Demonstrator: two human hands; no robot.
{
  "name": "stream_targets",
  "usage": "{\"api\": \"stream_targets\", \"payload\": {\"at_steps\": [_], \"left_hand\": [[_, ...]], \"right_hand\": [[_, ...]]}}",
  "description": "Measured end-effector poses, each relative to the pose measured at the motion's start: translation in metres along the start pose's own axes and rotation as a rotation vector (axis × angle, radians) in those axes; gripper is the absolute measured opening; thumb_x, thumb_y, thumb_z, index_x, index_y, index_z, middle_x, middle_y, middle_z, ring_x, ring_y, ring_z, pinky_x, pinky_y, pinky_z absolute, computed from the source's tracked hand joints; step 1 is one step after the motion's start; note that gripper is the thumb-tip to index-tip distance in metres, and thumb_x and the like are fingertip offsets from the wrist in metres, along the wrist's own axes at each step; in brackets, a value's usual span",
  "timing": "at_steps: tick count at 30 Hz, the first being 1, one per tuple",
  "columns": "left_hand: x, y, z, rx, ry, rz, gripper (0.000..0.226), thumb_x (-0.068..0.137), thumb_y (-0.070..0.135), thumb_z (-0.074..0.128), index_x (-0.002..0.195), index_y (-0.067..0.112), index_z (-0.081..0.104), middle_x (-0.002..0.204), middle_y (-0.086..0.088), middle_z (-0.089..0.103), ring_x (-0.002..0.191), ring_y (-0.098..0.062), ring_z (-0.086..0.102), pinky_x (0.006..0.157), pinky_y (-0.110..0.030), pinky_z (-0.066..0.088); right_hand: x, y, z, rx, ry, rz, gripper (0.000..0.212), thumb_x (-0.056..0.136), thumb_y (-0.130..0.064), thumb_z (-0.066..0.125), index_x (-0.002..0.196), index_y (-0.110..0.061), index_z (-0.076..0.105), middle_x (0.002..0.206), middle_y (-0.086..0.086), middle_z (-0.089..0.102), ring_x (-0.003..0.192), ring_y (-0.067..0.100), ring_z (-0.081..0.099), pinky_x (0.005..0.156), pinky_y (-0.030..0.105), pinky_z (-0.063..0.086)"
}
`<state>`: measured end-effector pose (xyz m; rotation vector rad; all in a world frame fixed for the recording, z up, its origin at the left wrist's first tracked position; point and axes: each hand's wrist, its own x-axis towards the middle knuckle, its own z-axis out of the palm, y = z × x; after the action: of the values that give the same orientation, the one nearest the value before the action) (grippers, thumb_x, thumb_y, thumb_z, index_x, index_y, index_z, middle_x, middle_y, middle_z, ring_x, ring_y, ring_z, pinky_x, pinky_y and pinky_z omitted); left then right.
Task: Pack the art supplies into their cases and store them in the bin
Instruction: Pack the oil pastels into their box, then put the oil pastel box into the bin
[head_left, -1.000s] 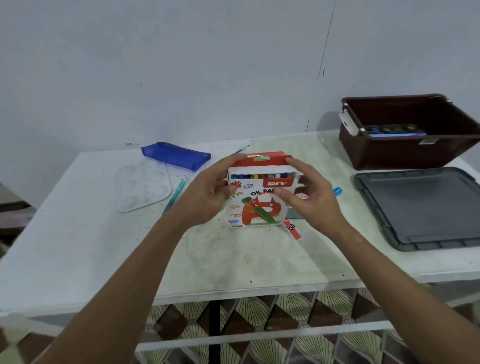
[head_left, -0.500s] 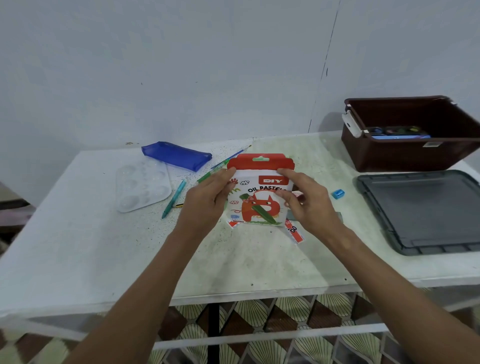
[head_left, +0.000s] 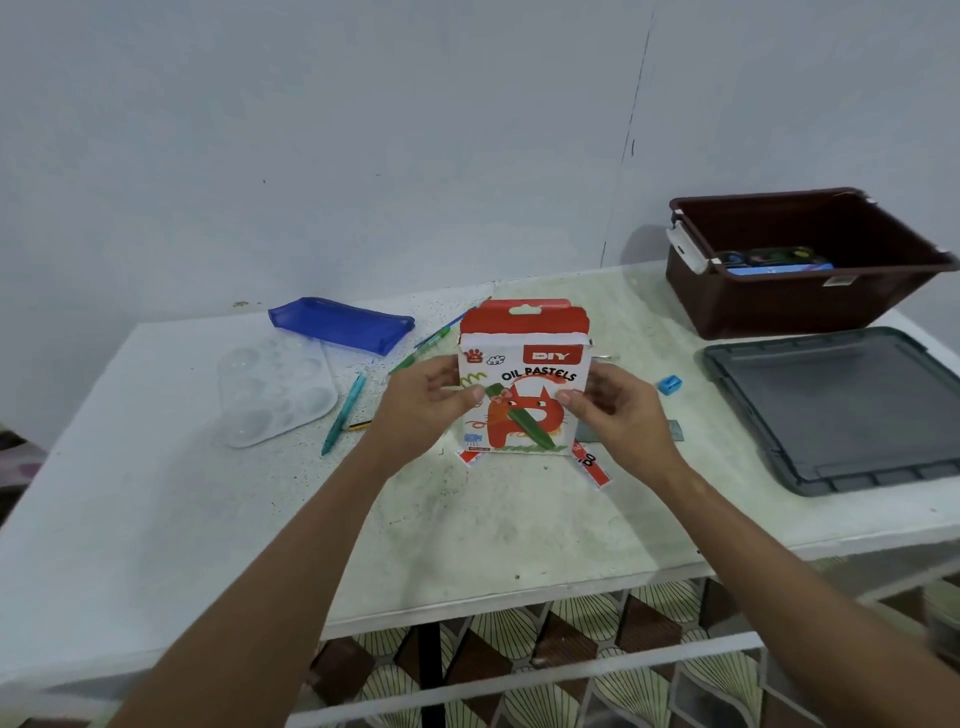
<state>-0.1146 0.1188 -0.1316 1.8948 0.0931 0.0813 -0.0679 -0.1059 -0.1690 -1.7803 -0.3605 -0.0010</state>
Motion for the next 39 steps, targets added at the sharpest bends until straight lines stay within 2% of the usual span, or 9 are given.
{"api": "stream_targets", "payload": {"at_steps": [7, 13, 19, 23, 26, 28, 32, 35, 39], "left_hand": [[0.034, 0.034, 0.013, -0.213, 0.008, 0.006, 0.030, 0.084, 0.012, 0.072, 0.113, 0.012, 0.065, 0.099, -0.001, 0.075, 0.087, -0.020, 0.073, 0.072, -0.039, 0.060], [0.091, 0.092, 0.067, -0.530, -0.011, 0.038, 0.027, 0.090, 0.007, 0.064, 0.115, 0.005, 0.055, 0.106, -0.014, 0.072, 0.096, -0.031, 0.070, 0.077, -0.046, 0.058], [0.153, 0.150, 0.153, -0.649, -0.015, 0.102, 0.049, 0.084, -0.005, 0.067, 0.123, 0.010, 0.040, 0.112, -0.015, 0.068, 0.099, -0.032, 0.069, 0.081, -0.052, 0.056], [0.196, 0.177, 0.179, -0.351, 0.078, 0.220, 0.101, 0.071, 0.004, 0.083, 0.147, 0.027, 0.019, 0.118, -0.007, 0.063, 0.104, -0.017, 0.067, 0.084, -0.037, 0.056], [0.220, 0.192, 0.193, -0.060, -0.012, 0.225, 0.114, 0.068, 0.011, 0.086, 0.151, 0.033, 0.011, 0.118, 0.000, 0.058, 0.094, -0.010, 0.070, 0.073, -0.016, 0.053], [0.235, 0.198, 0.204, 0.069, -0.116, 0.202, 0.119, 0.066, 0.008, 0.087, 0.151, 0.036, 0.007, 0.116, 0.000, 0.057, 0.091, -0.012, 0.071, 0.073, -0.021, 0.054], [0.261, 0.198, 0.233, 0.391, -0.281, 0.176, 0.133, 0.060, 0.010, 0.090, 0.151, 0.038, -0.003, 0.110, 0.014, 0.052, 0.094, -0.010, 0.066, 0.084, -0.029, 0.053], [0.277, 0.194, 0.254, 0.599, -0.339, 0.192, 0.134, 0.060, 0.016, 0.090, 0.151, 0.030, -0.007, 0.129, 0.007, 0.050, 0.110, -0.014, 0.055, 0.093, -0.032, 0.047], [0.294, 0.185, 0.272, 0.794, -0.356, 0.189, 0.116, 0.061, 0.031, 0.089, 0.147, 0.024, 0.012, 0.134, 0.003, 0.050, 0.106, -0.011, 0.050, 0.088, -0.030, 0.045]], "right_hand": [[0.023, -0.025, -0.041, 0.123, 0.078, -0.060, 0.044, 0.082, -0.018, 0.072, 0.123, -0.007, 0.060, 0.107, 0.006, 0.073, 0.095, 0.021, 0.071, 0.080, 0.043, 0.059], [0.066, -0.029, -0.127, 0.169, 0.151, -0.141, 0.065, 0.065, -0.037, 0.085, 0.121, -0.015, 0.060, 0.104, 0.006, 0.073, 0.088, 0.023, 0.069, 0.079, 0.043, 0.057], [0.119, -0.034, -0.236, 0.233, 0.111, -0.139, 0.074, 0.071, -0.013, 0.076, 0.137, -0.009, 0.043, 0.112, 0.017, 0.068, 0.097, 0.027, 0.068, 0.079, 0.048, 0.058], [0.150, -0.034, -0.312, 0.142, 0.068, -0.114, 0.063, 0.083, -0.003, 0.068, 0.138, -0.022, 0.042, 0.104, 0.023, 0.068, 0.097, 0.031, 0.069, 0.079, 0.045, 0.058], [0.171, -0.025, -0.356, 0.078, 0.041, -0.085, 0.057, 0.086, -0.007, 0.067, 0.136, -0.024, 0.046, 0.102, 0.019, 0.068, 0.098, 0.030, 0.069, 0.079, 0.045, 0.058], [0.183, -0.018, -0.377, 0.037, 0.011, -0.038, 0.058, 0.086, -0.010, 0.067, 0.138, -0.026, 0.045, 0.102, 0.012, 0.068, 0.101, 0.029, 0.067, 0.077, 0.041, 0.059], [0.204, -0.002, -0.403, -0.197, -0.154, 0.079, 0.096, 0.065, -0.024, 0.084, 0.145, -0.029, 0.033, 0.116, -0.002, 0.062, 0.105, 0.016, 0.064, 0.083, 0.032, 0.057], [0.220, 0.016, -0.406, -0.462, -0.337, 0.120, 0.117, 0.053, -0.029, 0.094, 0.145, -0.028, 0.021, 0.125, -0.011, 0.052, 0.113, 0.008, 0.055, 0.091, 0.024, 0.048], [0.241, 0.041, -0.409, -0.737, -0.396, 0.127, 0.136, 0.048, -0.038, 0.094, 0.149, -0.031, 0.004, 0.138, -0.002, 0.031, 0.121, 0.013, 0.038, 0.103, 0.028, 0.035]]}}
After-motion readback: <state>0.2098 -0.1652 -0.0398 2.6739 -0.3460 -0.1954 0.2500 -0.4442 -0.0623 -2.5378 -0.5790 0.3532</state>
